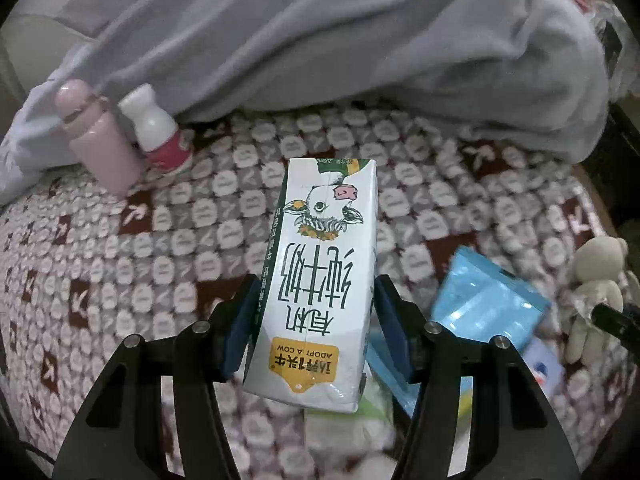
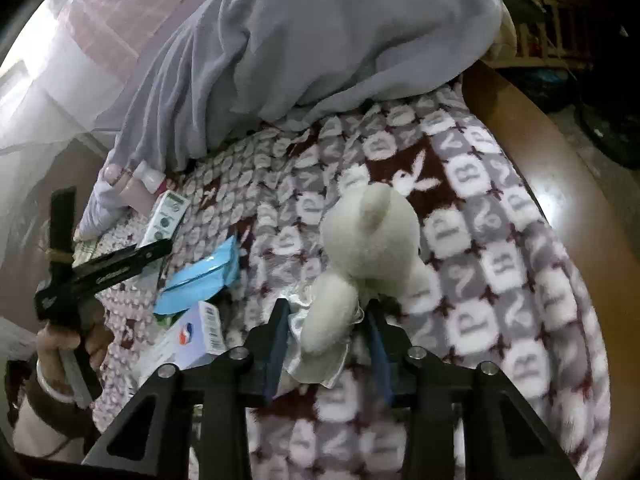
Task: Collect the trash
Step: 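Carry the carton and bear over the bucket and open both tools to drop them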
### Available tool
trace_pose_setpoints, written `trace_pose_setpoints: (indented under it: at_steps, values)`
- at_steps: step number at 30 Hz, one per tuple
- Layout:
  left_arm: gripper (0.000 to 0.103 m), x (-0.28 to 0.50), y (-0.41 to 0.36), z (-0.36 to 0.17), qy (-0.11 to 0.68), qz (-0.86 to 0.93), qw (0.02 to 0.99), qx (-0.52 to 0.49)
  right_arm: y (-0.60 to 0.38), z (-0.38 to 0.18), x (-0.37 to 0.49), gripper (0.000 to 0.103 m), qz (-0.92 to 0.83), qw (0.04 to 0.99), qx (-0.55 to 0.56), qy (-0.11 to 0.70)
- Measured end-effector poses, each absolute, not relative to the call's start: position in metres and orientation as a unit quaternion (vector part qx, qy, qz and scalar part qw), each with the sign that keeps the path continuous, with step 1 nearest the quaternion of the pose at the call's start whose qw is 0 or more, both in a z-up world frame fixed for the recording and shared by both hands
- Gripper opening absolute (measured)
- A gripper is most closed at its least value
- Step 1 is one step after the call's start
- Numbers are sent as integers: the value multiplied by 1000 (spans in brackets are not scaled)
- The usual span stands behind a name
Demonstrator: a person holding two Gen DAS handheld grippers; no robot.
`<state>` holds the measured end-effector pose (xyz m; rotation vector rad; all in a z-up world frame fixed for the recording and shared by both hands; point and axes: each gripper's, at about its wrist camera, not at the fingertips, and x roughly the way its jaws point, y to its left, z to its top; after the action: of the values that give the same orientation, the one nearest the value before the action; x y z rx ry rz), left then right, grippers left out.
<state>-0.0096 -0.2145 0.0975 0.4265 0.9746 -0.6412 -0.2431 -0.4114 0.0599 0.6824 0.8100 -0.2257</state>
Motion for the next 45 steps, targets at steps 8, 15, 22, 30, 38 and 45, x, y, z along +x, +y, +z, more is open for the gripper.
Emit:
trace_pose_setpoints:
  at_steps: [8,15,22,30,38,45]
  values:
    - [57,-76,-201,139,431,-320,825,179,-390,106,-292,31,-92,886,290,350]
    - [57,-145,-208,150,411,-349,822,187,-380,107,-333,30,-81,885,307,341]
    - [57,-196,-215,155,394,-361,822,198,-381,112,-380,30,-75,884,340,312]
    - [57,-242,-239,155,381,-374,819,211,-387,125,-417,30,-80,888,350,288]
    - [57,-284,-271,155,368,-404,808,220,-407,132,-457,30,-106,888,361,263]
    - [57,-309,-295,150,367,-422,796,230,-422,136,-485,30,-128,889,362,251]
